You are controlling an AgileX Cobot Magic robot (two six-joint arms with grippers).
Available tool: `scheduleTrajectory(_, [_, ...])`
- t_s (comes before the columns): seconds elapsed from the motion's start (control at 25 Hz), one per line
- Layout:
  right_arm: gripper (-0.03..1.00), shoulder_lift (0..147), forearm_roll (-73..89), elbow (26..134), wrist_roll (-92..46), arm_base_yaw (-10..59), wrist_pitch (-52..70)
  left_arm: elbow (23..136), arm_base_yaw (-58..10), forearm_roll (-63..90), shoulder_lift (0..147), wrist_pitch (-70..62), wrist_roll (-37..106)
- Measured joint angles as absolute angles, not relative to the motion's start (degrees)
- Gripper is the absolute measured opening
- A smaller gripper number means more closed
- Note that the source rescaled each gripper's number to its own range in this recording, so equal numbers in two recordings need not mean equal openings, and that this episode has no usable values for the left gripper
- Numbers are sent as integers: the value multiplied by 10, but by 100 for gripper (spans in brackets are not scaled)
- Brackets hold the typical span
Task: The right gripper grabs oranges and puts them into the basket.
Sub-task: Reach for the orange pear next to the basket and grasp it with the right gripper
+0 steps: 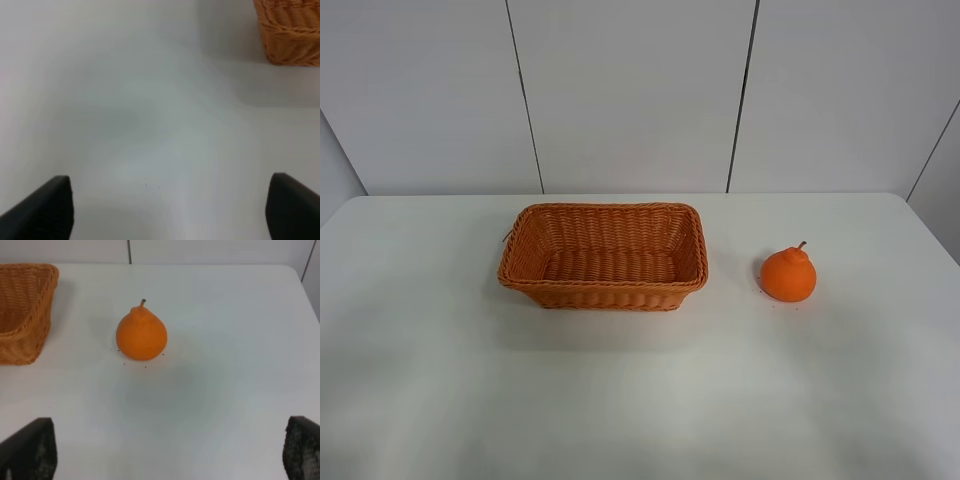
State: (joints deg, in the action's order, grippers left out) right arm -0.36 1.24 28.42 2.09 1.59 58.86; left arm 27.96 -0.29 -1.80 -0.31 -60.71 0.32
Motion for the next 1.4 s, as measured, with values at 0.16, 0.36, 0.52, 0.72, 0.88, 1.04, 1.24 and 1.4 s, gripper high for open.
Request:
scheduleTrajectory(0.16, [100,-4,12,284,21,16,589,280,-3,-18,-3,-607,3])
scheduleTrajectory(0.36, [100,-4,13,284,21,16,588,280,-3,-18,-3,-607,3])
scheduleTrajectory(0.52, [100,46,15,312,21,16,589,280,-3,-18,-3,-607,3])
scheduleTrajectory(0.72, [100,253,14,409,21,16,588,280,-3,-18,-3,-607,3])
scheduleTrajectory(0.88, [100,445,14,495,21,16,588,280,-3,-18,-3,-607,3])
scheduleTrajectory(1.04, [100,638,14,588,19,16,594,280,-3,-18,-3,-607,3])
scheduleTrajectory(1.24, [100,861,14,733,0,16,642,280,-3,-18,-3,-607,3])
scheduleTrajectory(1.4, [100,1016,14,861,-7,22,683,280,-3,-18,-3,-607,3])
